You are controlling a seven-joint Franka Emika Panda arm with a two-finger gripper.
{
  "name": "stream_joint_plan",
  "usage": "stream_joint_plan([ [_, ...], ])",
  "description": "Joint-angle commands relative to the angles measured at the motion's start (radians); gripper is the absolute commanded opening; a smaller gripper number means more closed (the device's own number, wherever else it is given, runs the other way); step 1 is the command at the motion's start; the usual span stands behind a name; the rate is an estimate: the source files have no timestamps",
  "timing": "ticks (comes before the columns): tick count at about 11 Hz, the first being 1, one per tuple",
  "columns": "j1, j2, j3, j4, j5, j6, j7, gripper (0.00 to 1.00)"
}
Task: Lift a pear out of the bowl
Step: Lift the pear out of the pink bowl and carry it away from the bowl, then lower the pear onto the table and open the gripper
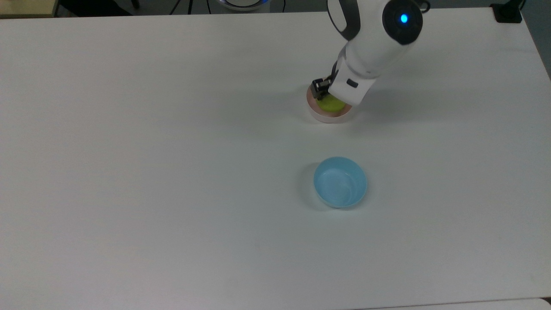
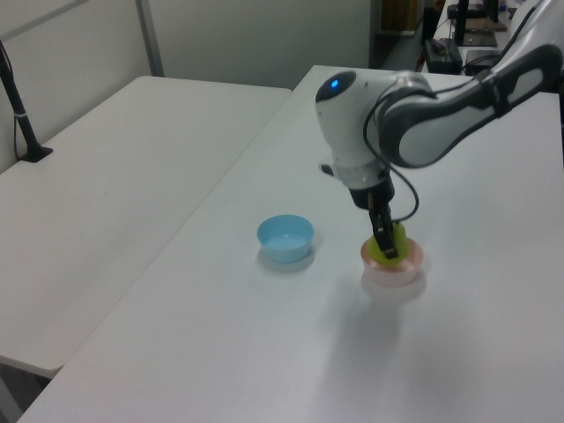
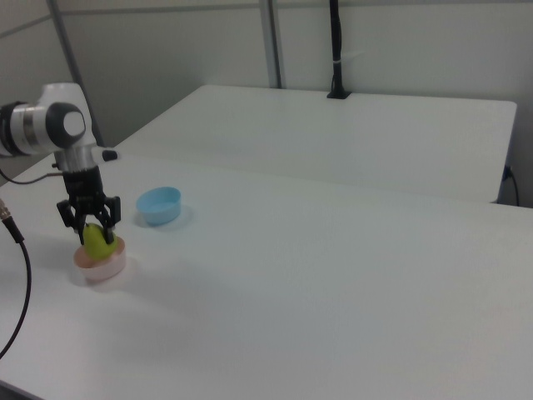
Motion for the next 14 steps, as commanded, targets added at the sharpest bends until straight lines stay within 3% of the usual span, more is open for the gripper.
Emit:
stream_joint_plan([
  [1, -0.062, -0.133, -0.002, 0.013, -0.007, -0.099, -0.010, 0.20],
  [4, -0.209, -0.189, -0.001, 0.029, -0.010, -0.110, -0.132, 0.20],
  [8, -0.384, -0.139, -0.002, 0.021, -0.061, -0.096, -0.279, 0.21],
  [13, -0.412, 0.010, -0.002, 0.021, -0.064, 0.001, -0.289, 0.21],
  [14, -0.412, 0.026, -0.002, 0.019, -0.077, 0.005, -0.289, 0.26],
])
